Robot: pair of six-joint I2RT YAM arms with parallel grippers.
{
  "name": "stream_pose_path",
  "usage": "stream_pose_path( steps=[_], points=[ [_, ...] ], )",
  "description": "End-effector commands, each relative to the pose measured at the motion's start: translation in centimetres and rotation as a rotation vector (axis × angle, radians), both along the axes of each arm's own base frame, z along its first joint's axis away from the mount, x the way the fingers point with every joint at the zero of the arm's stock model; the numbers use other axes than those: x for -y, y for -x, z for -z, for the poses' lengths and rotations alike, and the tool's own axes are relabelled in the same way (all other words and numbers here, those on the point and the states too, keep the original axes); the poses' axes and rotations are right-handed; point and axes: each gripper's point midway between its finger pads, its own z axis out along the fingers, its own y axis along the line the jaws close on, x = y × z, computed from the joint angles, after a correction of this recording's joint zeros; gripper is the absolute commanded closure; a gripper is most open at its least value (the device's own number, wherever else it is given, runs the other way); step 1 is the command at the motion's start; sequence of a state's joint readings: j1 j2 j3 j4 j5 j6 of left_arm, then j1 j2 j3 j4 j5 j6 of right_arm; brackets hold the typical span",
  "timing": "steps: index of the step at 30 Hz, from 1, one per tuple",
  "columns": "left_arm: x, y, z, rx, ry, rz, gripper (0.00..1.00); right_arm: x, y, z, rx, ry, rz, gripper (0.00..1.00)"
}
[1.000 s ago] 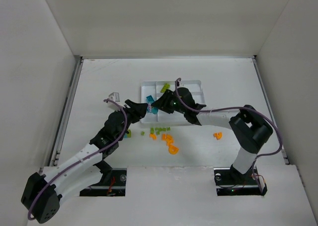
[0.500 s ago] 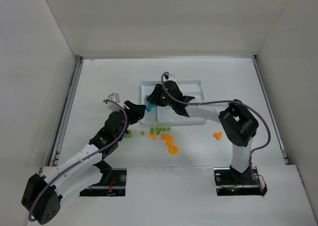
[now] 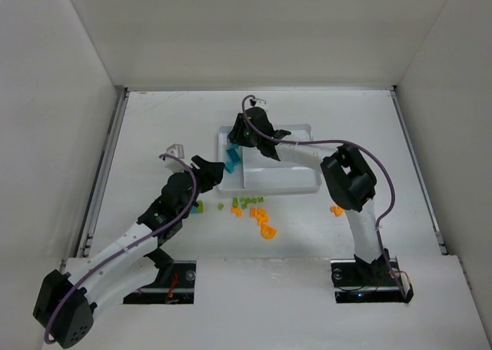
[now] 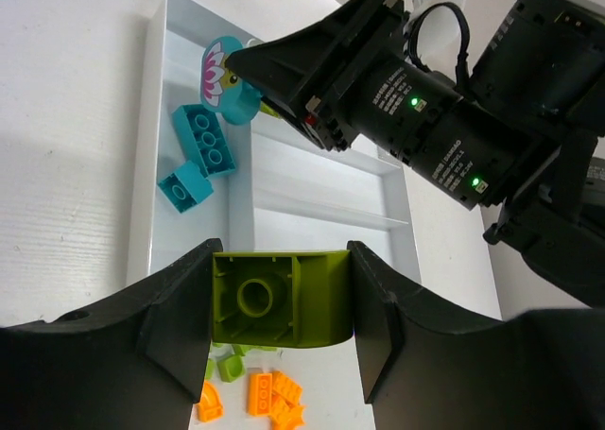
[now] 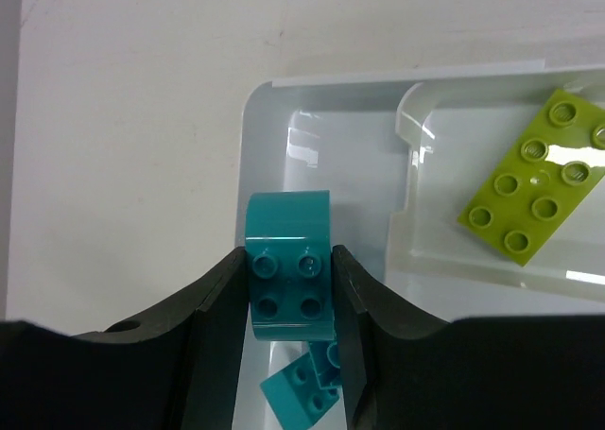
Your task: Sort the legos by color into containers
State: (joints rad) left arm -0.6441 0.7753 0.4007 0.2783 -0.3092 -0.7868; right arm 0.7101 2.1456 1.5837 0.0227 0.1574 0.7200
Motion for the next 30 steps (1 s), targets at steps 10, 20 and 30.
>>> stream_pose_path(
  steps=[10, 20, 30],
  points=[
    [1.8, -1.5, -2.1, 0.018, -0.032, -0.005, 0.62, 2.4, -0.3, -7.0, 0.121, -0.078, 0.014, 0.35],
    [8.1, -6.1, -1.2, -0.029, -0.223, 0.085, 0.62, 18.1, 4.1, -8.7, 0.181, -0.106, 0.272, 0.84],
    [15.8, -15.1, 2.6, -0.094, -0.460, 0.273, 0.61, 24.1, 10.2, -5.8, 0.201, -0.097, 0.351, 0.74]
  ],
)
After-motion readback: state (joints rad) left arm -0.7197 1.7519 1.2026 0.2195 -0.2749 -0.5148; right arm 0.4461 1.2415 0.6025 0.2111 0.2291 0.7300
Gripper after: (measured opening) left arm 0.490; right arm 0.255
